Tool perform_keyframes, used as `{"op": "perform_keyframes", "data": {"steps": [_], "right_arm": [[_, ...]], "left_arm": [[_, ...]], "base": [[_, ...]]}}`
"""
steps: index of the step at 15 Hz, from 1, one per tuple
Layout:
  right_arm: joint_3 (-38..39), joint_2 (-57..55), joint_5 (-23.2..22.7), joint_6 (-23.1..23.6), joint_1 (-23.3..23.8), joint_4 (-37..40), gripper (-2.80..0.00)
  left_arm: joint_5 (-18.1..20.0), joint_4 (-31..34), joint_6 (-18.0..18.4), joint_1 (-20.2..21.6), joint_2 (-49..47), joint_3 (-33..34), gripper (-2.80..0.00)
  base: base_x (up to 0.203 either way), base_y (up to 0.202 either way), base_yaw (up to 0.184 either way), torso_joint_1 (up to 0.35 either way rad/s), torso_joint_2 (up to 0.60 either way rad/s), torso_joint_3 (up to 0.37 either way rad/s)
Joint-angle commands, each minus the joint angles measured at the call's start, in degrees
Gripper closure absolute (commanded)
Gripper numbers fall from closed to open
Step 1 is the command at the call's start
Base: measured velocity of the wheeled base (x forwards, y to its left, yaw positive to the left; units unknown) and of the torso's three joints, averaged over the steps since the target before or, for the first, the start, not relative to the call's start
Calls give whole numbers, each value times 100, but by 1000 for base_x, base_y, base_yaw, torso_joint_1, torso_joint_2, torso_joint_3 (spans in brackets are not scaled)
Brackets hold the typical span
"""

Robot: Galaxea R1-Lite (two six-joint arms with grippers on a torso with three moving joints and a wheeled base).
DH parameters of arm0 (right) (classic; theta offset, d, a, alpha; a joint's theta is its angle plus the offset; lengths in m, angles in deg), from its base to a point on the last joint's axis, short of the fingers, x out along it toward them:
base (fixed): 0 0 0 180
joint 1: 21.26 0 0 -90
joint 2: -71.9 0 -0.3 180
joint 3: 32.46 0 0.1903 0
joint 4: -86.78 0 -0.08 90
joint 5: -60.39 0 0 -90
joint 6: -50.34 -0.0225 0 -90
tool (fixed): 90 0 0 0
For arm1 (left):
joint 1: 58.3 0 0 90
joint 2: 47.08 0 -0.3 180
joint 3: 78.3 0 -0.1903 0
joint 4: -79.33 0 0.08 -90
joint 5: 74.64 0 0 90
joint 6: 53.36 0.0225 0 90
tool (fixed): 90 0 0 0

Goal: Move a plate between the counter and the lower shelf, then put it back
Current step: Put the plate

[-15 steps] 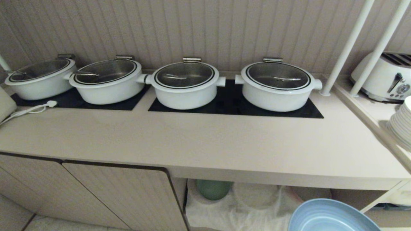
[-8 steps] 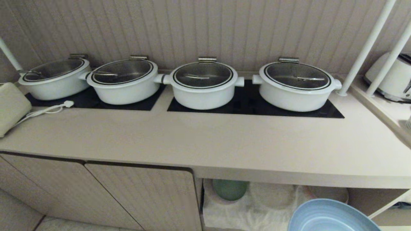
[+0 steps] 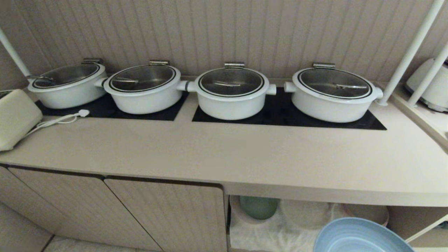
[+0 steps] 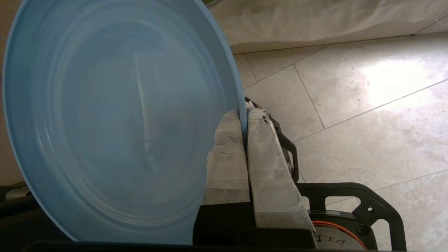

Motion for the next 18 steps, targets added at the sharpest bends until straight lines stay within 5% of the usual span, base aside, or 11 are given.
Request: {"op": "perform_keyframes", "data": {"steps": [1,11,18], "right_arm": [[-6,3,12,-18,-1,19,0],[-6,3,12,-18,-1,19,0],[1,3,12,-18,-1,19,0]], "left_arm": [[2,-4,-2,5,2,0,0],[2,-4,15,5,2,0,0],[2,-4,7,5,2,0,0]], "base": [[0,0,0,0,0,0],[0,0,0,0,0,0],[181,0,2,2,3,3]]}}
